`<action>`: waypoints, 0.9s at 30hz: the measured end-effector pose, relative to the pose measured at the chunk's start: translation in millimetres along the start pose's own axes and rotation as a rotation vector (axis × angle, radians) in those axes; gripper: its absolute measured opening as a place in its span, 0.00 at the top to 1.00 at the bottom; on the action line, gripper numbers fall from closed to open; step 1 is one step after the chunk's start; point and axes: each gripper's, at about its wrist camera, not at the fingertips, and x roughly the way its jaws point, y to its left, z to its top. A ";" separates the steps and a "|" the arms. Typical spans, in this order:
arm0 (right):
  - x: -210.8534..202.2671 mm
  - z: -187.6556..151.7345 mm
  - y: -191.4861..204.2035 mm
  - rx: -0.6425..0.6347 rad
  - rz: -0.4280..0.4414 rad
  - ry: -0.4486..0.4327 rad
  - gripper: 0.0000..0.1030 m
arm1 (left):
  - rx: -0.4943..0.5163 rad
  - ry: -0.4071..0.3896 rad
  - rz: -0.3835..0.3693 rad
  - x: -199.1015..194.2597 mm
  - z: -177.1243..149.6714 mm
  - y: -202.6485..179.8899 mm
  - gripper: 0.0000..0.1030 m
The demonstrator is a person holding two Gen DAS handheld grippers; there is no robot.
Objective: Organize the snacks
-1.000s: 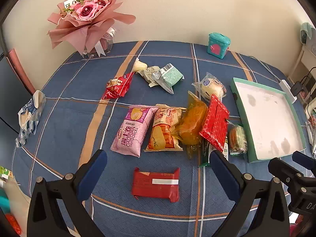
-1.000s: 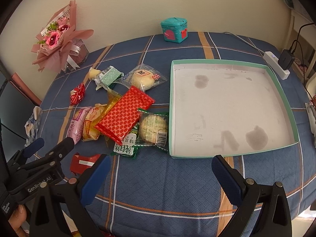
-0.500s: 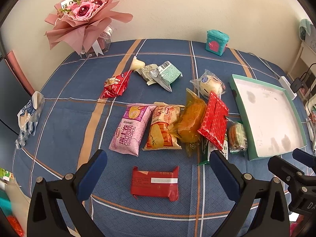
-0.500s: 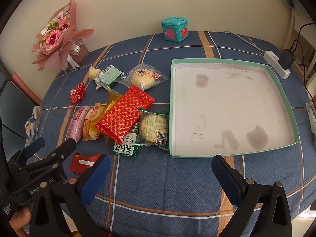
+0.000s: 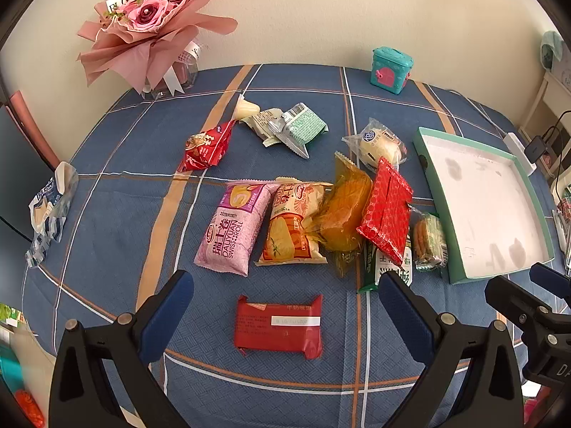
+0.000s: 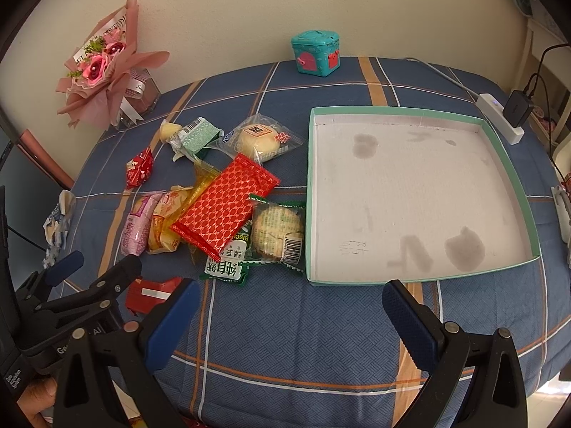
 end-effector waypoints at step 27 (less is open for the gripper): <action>30.0 25.8 43.8 -0.050 0.152 0.069 0.14 | -0.103 0.222 -0.107 47.1 -16.2 26.0 0.00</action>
